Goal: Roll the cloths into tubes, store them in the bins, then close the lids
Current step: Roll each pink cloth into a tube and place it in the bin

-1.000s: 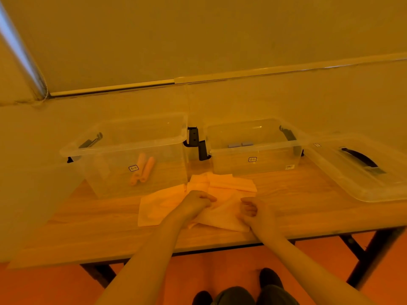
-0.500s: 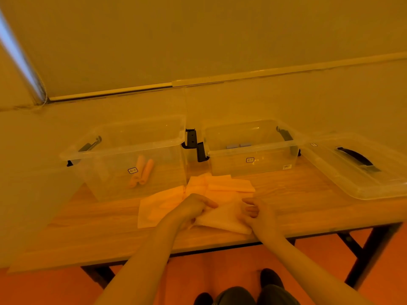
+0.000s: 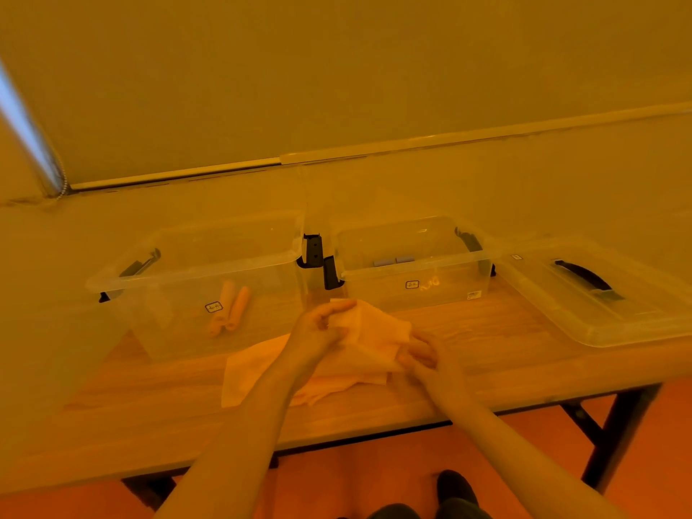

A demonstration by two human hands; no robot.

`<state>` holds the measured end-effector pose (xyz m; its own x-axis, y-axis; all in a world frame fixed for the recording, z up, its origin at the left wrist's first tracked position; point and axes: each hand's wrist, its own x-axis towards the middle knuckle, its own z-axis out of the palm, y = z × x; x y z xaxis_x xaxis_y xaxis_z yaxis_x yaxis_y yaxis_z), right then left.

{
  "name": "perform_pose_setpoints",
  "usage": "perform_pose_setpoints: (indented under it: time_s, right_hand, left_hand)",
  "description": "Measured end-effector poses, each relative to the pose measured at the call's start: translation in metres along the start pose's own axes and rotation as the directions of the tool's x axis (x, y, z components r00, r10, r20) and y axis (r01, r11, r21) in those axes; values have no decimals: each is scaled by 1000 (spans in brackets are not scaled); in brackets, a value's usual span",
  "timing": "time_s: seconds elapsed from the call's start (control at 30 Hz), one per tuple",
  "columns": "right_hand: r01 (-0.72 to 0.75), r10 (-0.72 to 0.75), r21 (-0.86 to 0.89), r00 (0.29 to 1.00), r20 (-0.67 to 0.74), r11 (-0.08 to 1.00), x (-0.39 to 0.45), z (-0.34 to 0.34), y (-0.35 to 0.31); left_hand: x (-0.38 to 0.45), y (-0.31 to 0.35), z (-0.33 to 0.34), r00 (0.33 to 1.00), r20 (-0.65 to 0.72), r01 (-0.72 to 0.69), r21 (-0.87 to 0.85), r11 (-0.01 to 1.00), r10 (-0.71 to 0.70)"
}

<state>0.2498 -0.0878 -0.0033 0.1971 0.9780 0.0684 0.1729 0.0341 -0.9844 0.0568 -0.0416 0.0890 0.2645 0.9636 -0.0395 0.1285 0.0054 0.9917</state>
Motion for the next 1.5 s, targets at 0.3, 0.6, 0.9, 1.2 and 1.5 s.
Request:
perform_pose_setpoints:
  time_s: [0.3,0.6,0.9,1.2,1.5]
  right_hand:
    - [-81,39,267,986,160,960,10,9,-27]
    - [-3,-15,302,998,56,953,4,9,-41]
    - [119,-115,253,993,-32,960,3,12,-76]
    - [261,-254,130,965,-64,957,31,20,-139]
    - [476,-477,67,879,1,877,54,38,-253]
  left_hand:
    - [-10,7,1,997,76,55,-385,921,-27]
    - [-8,0,-9,997,26,82,-352,932,-78]
    - [-10,15,-19,998,-53,-49,-217,975,38]
    - [-17,61,-61,953,-194,-240,-7,971,234]
    - [-36,145,-115,848,-299,-408,160,899,438]
